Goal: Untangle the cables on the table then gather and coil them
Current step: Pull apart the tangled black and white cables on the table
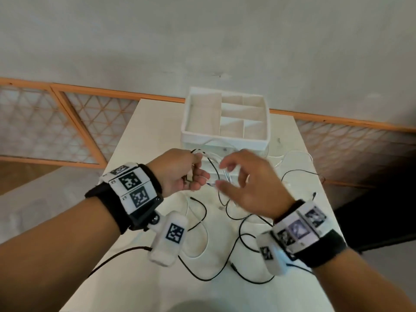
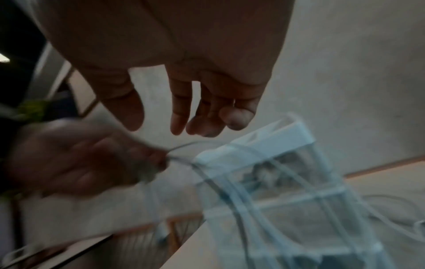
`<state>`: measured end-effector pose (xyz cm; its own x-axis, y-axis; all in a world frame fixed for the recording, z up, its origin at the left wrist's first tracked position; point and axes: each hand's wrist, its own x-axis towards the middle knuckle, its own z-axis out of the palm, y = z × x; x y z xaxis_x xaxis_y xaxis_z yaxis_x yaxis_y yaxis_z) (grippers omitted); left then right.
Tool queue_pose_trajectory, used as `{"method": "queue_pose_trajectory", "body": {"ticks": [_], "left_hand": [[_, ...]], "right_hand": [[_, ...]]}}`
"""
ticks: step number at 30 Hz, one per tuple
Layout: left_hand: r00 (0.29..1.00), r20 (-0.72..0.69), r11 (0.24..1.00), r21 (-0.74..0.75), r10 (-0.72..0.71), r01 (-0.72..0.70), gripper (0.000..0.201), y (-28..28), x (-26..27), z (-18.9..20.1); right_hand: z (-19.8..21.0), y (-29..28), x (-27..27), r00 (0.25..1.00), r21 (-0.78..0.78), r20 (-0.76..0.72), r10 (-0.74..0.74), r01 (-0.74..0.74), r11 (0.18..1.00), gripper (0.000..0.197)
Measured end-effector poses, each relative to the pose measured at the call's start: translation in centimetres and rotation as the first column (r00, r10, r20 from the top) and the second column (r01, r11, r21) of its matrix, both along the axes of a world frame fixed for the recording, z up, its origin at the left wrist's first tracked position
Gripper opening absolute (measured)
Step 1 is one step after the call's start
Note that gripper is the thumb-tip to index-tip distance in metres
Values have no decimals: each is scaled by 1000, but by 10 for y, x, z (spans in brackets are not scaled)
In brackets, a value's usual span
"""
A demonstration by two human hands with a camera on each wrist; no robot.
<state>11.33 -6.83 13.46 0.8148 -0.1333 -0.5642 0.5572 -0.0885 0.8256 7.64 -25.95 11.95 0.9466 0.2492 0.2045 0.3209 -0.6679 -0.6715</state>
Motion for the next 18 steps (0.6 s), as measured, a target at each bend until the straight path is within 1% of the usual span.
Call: {"method": "queue_pose_trajectory", "body": {"ticks": [1, 2, 3, 5, 6, 7, 8, 9, 11, 12, 13, 14, 15, 16, 17, 18], "left_hand": [[1000, -7, 1000, -1, 18, -18, 29, -1, 0, 1], [999, -10, 999, -5, 36, -37, 28, -1, 0, 1], [999, -13, 998, -17, 53, -53, 27, 0, 0, 1], [997, -11, 996, -57, 75, -75, 27, 3, -1, -1], [997, -5, 994, -78, 72, -72, 27, 4, -2, -2], [999, 9, 995, -90, 52, -51, 28, 4, -3, -3], [999, 33, 996, -88, 13, -10, 28, 4, -4, -5], [997, 68, 997, -70, -41, 45, 28, 4, -5, -6], [980, 133, 988, 5, -151, 152, 28, 5, -9, -10], [972, 148, 983, 35, -185, 181, 28, 6, -11, -13], [970, 149, 981, 43, -192, 187, 28, 7, -12, -17], [975, 143, 985, 26, -171, 169, 28, 9, -13, -20], [982, 132, 991, -4, -133, 135, 28, 9, -13, -23], [987, 126, 995, -25, -96, 100, 27, 9, -13, -25], [989, 130, 997, -21, -74, 77, 27, 9, -12, -27], [987, 143, 997, 6, -71, 71, 27, 9, -11, -28]], "right_hand": [[-6, 9, -5, 999, -57, -25, 38, -39, 998, 20], [-9, 14, -6, 996, -72, -68, 57, -62, 995, 13], [-8, 15, -7, 987, -25, -135, 89, -93, 995, 5], [-5, 9, -7, 948, 98, -276, 157, -135, 986, 12], [-4, 8, -7, 927, 147, -325, 186, -145, 979, 12], [-3, 9, -8, 920, 175, -341, 194, -141, 975, 10], [-2, 10, -9, 928, 183, -326, 182, -127, 975, 7], [-3, 10, -7, 950, 182, -280, 141, -92, 979, 8], [-1, 6, 0, 989, 167, -149, 15, 11, 986, 11], [4, 3, 3, 992, 173, -118, -30, 51, 984, 11], [9, 1, 4, 991, 179, -123, -46, 68, 981, 12], [11, 2, 4, 985, 172, -170, -32, 62, 983, 17], [10, 6, 2, 972, 130, -233, 2, 29, 991, 24], [2, 11, -1, 960, 30, -279, 30, -22, 999, 31], [-13, 17, -3, 949, -124, -313, 44, -87, 989, 37], [-31, 23, -5, 934, -276, -356, 33, -139, 951, 41]]}}
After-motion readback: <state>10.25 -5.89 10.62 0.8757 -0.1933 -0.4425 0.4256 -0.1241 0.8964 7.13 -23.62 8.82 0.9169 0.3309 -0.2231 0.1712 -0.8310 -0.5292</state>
